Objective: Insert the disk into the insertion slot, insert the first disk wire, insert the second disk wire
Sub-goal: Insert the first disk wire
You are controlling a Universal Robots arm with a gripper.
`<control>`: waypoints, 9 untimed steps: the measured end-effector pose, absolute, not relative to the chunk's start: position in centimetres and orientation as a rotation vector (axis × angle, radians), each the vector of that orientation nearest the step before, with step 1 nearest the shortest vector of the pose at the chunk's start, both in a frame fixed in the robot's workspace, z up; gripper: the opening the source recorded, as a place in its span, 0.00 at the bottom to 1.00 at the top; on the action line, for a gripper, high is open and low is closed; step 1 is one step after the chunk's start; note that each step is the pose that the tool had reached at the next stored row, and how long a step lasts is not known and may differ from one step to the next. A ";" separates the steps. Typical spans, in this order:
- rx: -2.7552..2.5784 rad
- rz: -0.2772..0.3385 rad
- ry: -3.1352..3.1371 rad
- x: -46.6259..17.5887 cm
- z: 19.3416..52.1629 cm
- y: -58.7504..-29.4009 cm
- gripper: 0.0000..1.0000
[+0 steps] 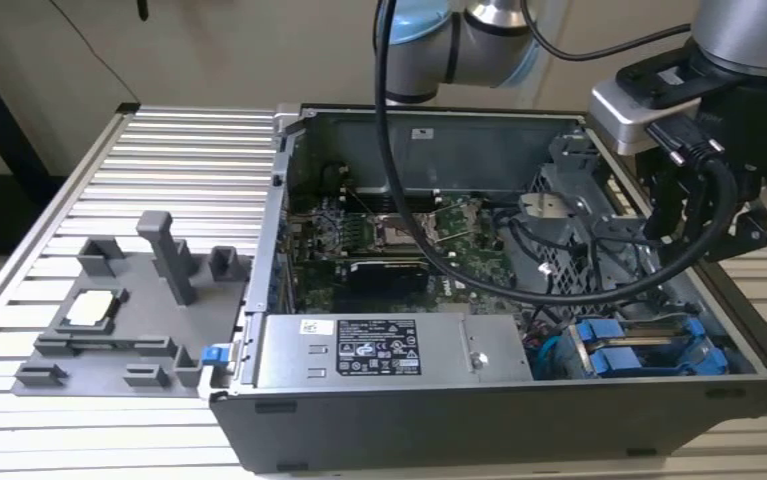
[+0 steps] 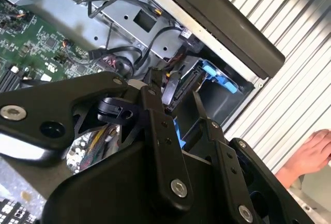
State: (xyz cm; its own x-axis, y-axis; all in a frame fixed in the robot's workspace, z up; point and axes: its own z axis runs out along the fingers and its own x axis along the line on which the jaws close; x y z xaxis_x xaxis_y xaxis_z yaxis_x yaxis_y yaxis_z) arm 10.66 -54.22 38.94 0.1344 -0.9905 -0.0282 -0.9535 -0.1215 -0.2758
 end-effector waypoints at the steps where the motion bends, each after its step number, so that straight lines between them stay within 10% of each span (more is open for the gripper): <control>1: -2.183 -0.238 1.914 10.7 38.9 -54.2 0.40; 9: -2.188 -0.247 1.917 10.7 38.9 -54.2 0.31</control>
